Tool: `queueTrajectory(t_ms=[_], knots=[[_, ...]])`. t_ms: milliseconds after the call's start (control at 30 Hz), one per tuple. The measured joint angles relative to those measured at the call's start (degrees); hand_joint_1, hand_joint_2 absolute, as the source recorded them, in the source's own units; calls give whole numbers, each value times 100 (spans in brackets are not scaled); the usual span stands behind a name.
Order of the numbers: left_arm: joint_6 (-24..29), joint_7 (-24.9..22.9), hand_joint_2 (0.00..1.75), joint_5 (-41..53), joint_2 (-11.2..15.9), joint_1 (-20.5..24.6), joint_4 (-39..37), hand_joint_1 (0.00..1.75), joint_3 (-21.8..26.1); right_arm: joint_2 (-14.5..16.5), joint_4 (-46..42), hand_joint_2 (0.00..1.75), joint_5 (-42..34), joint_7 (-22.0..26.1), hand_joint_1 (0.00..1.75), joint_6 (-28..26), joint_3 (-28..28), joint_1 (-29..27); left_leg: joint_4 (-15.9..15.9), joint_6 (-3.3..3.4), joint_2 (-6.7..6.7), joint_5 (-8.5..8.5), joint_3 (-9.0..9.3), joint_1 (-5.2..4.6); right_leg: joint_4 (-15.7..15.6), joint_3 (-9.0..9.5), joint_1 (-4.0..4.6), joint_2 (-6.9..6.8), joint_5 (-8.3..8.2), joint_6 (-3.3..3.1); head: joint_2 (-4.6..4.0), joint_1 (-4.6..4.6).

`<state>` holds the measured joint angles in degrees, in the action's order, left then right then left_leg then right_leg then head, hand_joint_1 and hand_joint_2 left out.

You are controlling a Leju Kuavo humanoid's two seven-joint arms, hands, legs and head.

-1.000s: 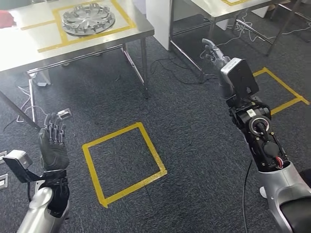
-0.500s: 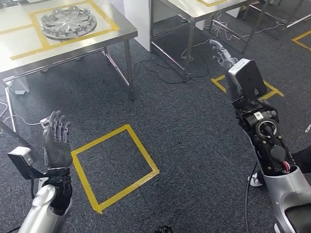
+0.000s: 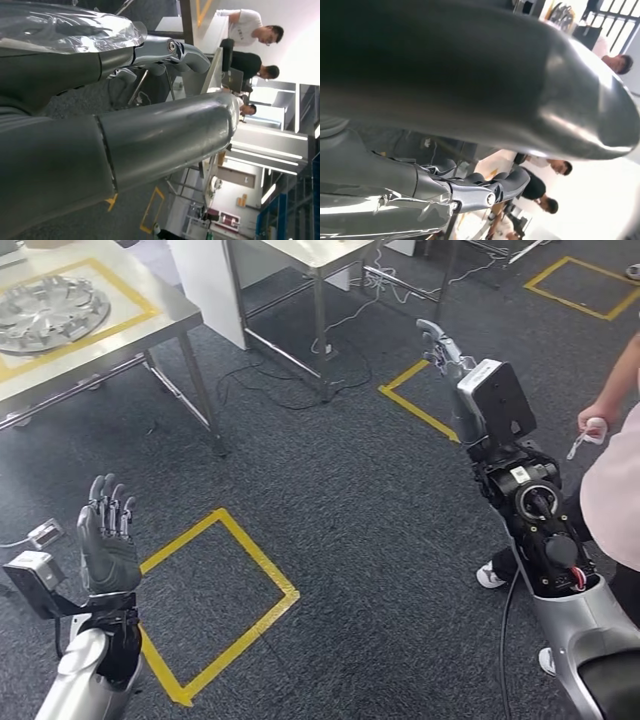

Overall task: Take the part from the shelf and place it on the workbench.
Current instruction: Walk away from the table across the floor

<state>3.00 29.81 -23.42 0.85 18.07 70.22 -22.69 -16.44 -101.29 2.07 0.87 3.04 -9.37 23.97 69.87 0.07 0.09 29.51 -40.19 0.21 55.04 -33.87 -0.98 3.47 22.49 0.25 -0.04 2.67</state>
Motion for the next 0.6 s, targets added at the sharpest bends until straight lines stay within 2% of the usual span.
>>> queueTrajectory(t_ms=[67,100,133,200,233,300,333,367,400,433,467,500,533,600], knots=[[1,0,0,1,5,4,10,0,0,0,-6,0,1,1,0,0,-4,2,-880,54,-183,-424,416,5,5,8,5,135,-1,22,0,-10],[2,0,0,1,4,7,18,0,0,0,-9,0,1,1,0,0,-4,3,-1214,75,-264,-550,573,7,7,1,6,198,-4,44,0,-11],[2,1,0,1,4,7,23,0,0,0,-13,0,0,0,0,0,-5,3,-1394,92,-314,-597,656,3,7,-11,4,253,-8,74,0,-10],[2,1,0,1,1,8,30,0,0,-1,-14,0,-1,-1,0,0,-4,0,-1455,132,-235,-600,681,-8,-16,-32,-12,363,-28,153,0,-9],[2,1,0,1,-2,12,37,0,0,-3,-19,0,-1,0,0,-1,1,-7,-1484,167,-173,-612,697,-6,-9,-42,-18,337,-22,187,0,-8],[0,1,0,0,-14,23,57,0,0,-6,-32,0,-1,1,0,-3,20,-3,-1556,235,-56,-642,738,8,245,-166,-6,81,144,244,0,34],[-1,1,0,-1,-19,25,66,0,0,-7,-38,0,-1,-1,0,-5,27,-3,-1575,257,-1,-646,751,8,561,-310,-6,-97,317,262,0,63],[-2,1,0,-1,-22,21,69,0,0,-7,-41,0,-1,-5,0,-7,31,-3,-1580,271,50,-643,755,4,970,-505,-5,-214,515,287,0,93],[-3,0,0,-1,-23,13,70,0,0,-7,-42,0,0,-10,0,-9,32,-12,-1578,278,108,-638,755,1,1366,-696,-12,-263,672,308,0,112],[-3,0,0,-1,-23,4,70,0,0,-7,-42,0,0,-15,0,-9,32,-24,-1575,280,167,-632,756,-1,1624,-821,-17,-287,738,325,0,128],[-3,-1,0,-1,-23,-2,70,0,0,-7,-42,0,0,-19,0,-9,33,-32,-1571,276,225,-624,758,-2,1662,-839,-18,-302,693,335,0,145],[-3,-1,0,-1,-26,-5,70,0,0,-7,-43,0,0,-19,0,-9,36,-35,-1563,267,280,-612,765,-2,1454,-730,-18,-328,546,338,0,163],[-3,-1,0,-1,-27,-4,71,0,0,-7,-44,0,0,-19,0,-9,39,-32,-1550,252,335,-594,777,-2,1049,-514,-15,-398,335,331,0,182],[-4,-1,0,-2,-29,2,72,0,0,-5,-46,0,1,-18,0,-9,46,-25,-1512,205,430,-550,793,-33,271,-109,25,-601,62,282,0,208]])
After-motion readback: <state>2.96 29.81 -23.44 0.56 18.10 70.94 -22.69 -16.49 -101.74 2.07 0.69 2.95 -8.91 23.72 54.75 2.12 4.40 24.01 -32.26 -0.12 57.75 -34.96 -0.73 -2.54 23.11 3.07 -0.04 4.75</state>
